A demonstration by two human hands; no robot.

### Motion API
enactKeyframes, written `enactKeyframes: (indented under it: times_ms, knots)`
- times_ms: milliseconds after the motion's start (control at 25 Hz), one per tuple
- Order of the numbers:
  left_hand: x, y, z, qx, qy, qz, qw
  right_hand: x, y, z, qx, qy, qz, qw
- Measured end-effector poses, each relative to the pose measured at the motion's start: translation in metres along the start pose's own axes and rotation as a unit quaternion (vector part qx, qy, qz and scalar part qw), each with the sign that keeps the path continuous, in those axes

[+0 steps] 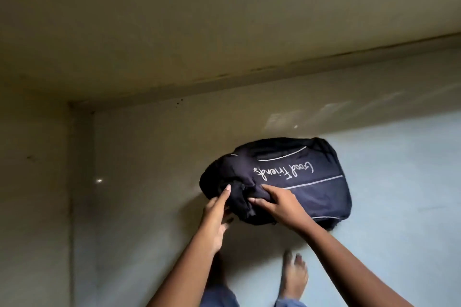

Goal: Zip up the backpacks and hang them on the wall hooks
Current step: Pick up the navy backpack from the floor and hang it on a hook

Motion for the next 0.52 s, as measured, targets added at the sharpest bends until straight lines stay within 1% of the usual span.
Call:
enactKeyframes:
  times_ms: [80, 160, 240, 280, 360, 520]
  knots:
    - [-0.016, 0.071, 0.024, -0.013, -0.006, -0.029, 0.999, 0.049, 0.054, -0.044, 0.005, -0.086, 0.003, 0.996]
    - [-0.026, 0.139, 0.043, -0.004, -0.005, -0.056, 0.998, 0.088, 0.101, -0.075, -0.008, -0.168, 0.020, 0.986]
    - [-0.032, 0.212, 0.059, 0.004, -0.001, -0.071, 0.997, 0.122, 0.156, -0.105, -0.019, -0.226, 0.046, 0.973]
    - [-0.034, 0.253, 0.064, -0.001, 0.002, -0.064, 0.998, 0.136, 0.188, -0.121, -0.026, -0.262, 0.059, 0.963]
    - [-0.033, 0.305, 0.066, -0.030, -0.006, -0.038, 0.999, 0.144, 0.238, -0.147, -0.027, -0.332, 0.076, 0.940]
    - [-0.028, 0.386, 0.064, -0.107, -0.013, 0.005, 0.994, 0.142, 0.314, -0.185, -0.019, -0.381, 0.106, 0.918]
Point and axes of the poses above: each hand's wrist, its own y-axis away from the middle knuckle, its own x-axis out of the back of the hand, z = x × y, the point moved 4 cm from there along -y, towards the middle knuckle, and after that the axes turned 4 degrees about z, right-handed, at the moved point
